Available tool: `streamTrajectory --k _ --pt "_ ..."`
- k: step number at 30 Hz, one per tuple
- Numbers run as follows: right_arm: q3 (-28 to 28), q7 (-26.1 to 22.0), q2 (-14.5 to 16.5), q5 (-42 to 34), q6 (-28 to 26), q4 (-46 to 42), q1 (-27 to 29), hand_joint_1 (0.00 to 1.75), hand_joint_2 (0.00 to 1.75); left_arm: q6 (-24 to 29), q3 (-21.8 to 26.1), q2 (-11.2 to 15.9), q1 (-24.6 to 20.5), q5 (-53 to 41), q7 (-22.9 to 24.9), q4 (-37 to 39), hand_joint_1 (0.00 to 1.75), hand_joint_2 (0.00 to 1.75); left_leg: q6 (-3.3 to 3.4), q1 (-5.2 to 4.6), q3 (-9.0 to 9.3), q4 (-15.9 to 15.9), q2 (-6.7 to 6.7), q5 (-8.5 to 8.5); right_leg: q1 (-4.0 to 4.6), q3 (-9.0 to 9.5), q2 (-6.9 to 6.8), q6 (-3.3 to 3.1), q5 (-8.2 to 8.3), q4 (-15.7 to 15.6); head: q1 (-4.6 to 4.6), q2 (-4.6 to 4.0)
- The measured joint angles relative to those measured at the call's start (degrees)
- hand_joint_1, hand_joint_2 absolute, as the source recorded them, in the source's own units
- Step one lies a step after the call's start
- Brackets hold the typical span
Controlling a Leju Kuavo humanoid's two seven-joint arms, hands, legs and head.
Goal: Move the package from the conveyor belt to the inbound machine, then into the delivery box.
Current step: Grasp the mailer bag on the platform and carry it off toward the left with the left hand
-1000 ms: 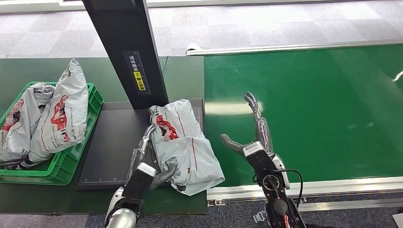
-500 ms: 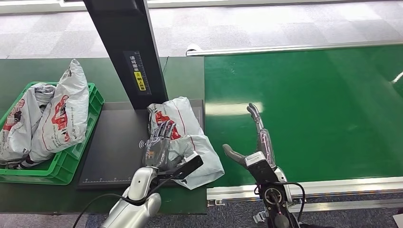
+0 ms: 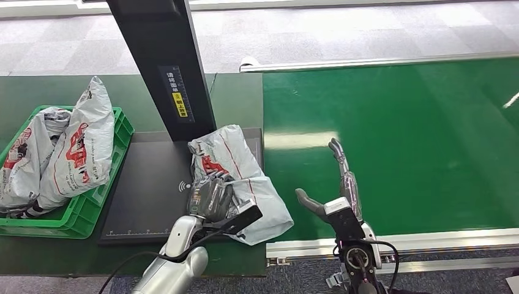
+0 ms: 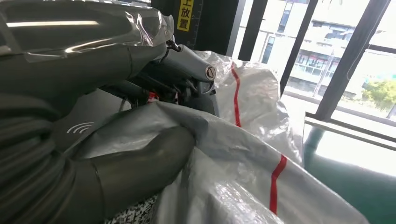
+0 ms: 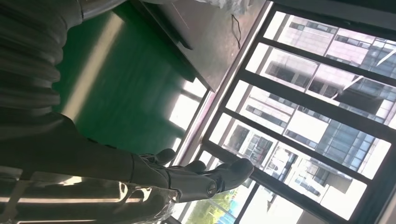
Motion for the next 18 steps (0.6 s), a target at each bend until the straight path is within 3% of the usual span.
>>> streamTrajectory --k 9,13,16,18 --pt "-1.32 0.05 0.22 -0.27 1.03 -0.67 0.9 0.0 1.75 10.28 0.45 -0.04 0.1 6.04 -8.13 -0.73 1.75 1.75 0.0 0.0 -0.05 0.0 0.0 0.0 0.0 -0.03 0.0 0.0 0.0 0.0 0.01 0.0" --pt "-1.55 0.03 0.32 -1.02 1.28 -0.66 0.93 0.0 1.75 13.02 3.25 -1.03 1.14 11.3 -20.5 -5.51 1.75 1.75 0.0 0.0 -0.07 0.0 -0.01 0.0 0.0 -0.03 0.0 0.0 0.0 0.0 0.0 0.0" --pt "-1.6 -0.17 0.33 -1.84 1.31 -0.6 0.93 0.0 1.75 13.06 8.32 -3.48 2.59 12.29 -32.61 -11.31 1.75 1.75 0.0 0.0 -0.09 0.0 0.01 0.0 0.0 -0.05 0.0 0.0 0.0 0.01 0.01 0.0" --pt "-1.62 -0.43 0.34 -2.31 1.3 -0.48 0.93 0.0 1.75 13.06 11.72 -4.85 3.4 11.14 -36.79 -16.21 1.75 1.75 0.0 0.0 -0.11 0.0 0.04 0.0 0.0 -0.07 0.0 0.0 0.0 0.01 0.01 0.0"
